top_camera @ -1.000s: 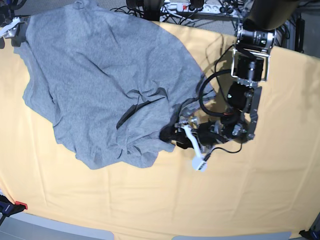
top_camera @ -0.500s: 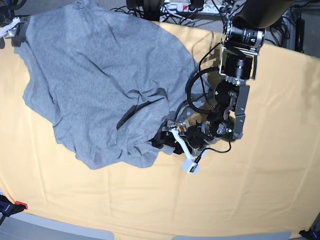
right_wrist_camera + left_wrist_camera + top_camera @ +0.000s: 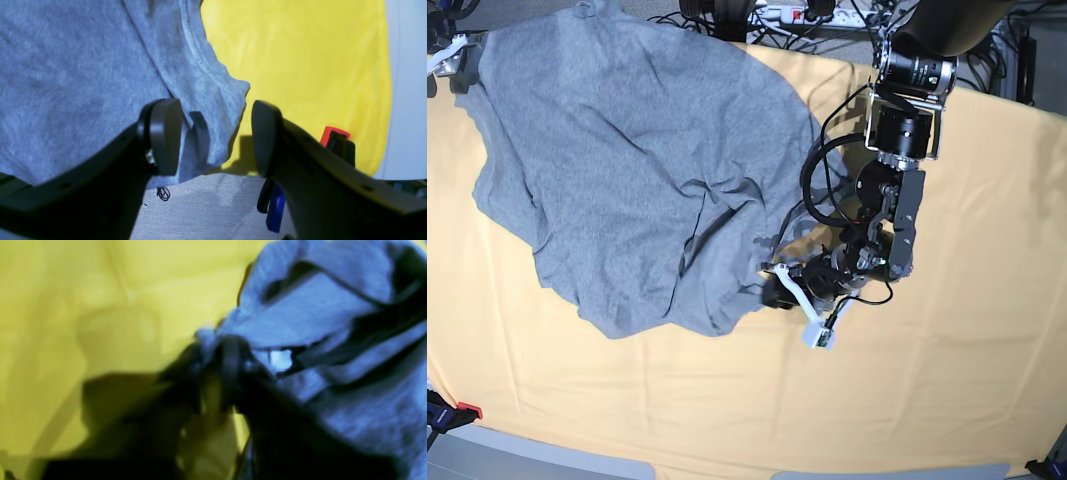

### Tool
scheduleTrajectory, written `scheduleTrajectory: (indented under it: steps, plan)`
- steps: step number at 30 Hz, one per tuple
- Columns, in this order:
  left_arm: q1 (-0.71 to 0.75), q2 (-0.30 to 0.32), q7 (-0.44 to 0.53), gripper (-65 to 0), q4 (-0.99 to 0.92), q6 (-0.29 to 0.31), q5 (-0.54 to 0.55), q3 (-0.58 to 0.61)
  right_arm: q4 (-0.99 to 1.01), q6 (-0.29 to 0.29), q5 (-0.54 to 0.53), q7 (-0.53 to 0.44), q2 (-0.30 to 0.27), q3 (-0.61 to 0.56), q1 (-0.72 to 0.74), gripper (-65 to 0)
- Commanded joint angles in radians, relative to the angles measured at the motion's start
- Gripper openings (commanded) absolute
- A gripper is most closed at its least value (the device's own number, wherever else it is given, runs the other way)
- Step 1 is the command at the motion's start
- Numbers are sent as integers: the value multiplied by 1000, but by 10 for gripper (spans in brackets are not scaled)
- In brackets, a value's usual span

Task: Layout the t-shirt on the table in an organized manner, then fold the t-shirt properly
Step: 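Drag the grasped fabric away from the right gripper to open the hem, then release the fabric and move the left gripper to the shirt's side edge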

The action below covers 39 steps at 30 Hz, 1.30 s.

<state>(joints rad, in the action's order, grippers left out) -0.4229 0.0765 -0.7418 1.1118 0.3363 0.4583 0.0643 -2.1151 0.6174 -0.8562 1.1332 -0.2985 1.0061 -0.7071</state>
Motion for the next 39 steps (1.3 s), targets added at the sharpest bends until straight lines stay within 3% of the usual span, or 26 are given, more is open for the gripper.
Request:
scheduleTrajectory:
  steps: [1,10,19,25,29,34,39]
  plan:
    - [-23,-10,8,-650,13,7,10,-2,-17,0,-11,-15,-15,11,-8,-299]
    - [-110,-4,-84,-650,14,146,25,-45,-17,0,-11,-15,-15,11,-8,-299]
    - [-250,103,-90,-650,14,178,54,-104,-17,1,-15,-15,-15,11,-8,-299]
    - [-259,184,-90,-650,14,315,154,-104,-17,81,-189,27,-15,11,-8,-299]
    - [-259,253,-50,-650,14,355,169,-104,-17,81,-257,41,-15,11,-8,-299]
    - [-259,302,35,-650,14,344,165,-104,-17,81,-298,41,-15,11,-8,-299]
    - [-259,269,101,-650,14,344,114,-104,-17,81,-307,41,-14,11,-8,-299]
